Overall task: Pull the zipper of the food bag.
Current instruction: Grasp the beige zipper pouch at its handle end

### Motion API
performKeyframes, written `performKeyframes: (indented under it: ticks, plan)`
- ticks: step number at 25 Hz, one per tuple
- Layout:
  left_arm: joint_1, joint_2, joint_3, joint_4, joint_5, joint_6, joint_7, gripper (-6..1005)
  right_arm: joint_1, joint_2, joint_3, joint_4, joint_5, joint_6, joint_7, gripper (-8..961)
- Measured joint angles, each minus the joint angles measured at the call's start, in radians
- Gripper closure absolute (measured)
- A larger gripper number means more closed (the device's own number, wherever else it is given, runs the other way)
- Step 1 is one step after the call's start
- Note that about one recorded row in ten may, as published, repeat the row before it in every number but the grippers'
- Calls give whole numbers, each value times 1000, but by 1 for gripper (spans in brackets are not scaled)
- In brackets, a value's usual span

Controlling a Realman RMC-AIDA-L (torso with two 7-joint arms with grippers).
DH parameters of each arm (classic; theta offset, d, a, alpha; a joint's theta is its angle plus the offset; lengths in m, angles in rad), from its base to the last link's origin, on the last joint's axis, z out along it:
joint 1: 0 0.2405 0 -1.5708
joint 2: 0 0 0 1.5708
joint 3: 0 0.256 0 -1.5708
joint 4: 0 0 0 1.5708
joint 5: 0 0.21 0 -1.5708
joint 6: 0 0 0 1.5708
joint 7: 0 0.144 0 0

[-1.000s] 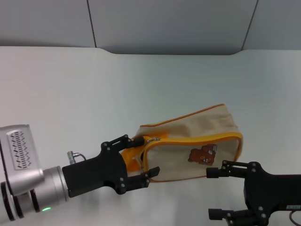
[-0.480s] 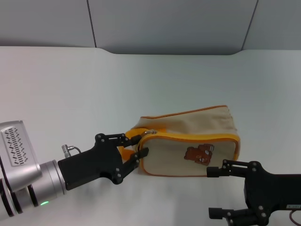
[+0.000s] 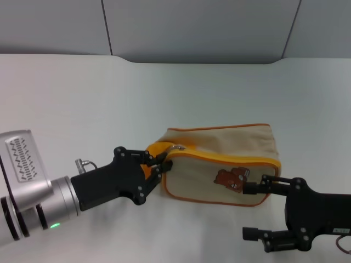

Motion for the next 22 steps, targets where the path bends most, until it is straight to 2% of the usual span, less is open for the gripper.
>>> performKeyframes:
  ticks: [6,22]
  plan:
    - [-13,1,1,1,-2,-35,-2,885,-13,-1,33,0,2,-5,3,137]
    - [-4,1,-10,-7,-3,-25,-3,903,-2,1,28,15,2,2,-30,138]
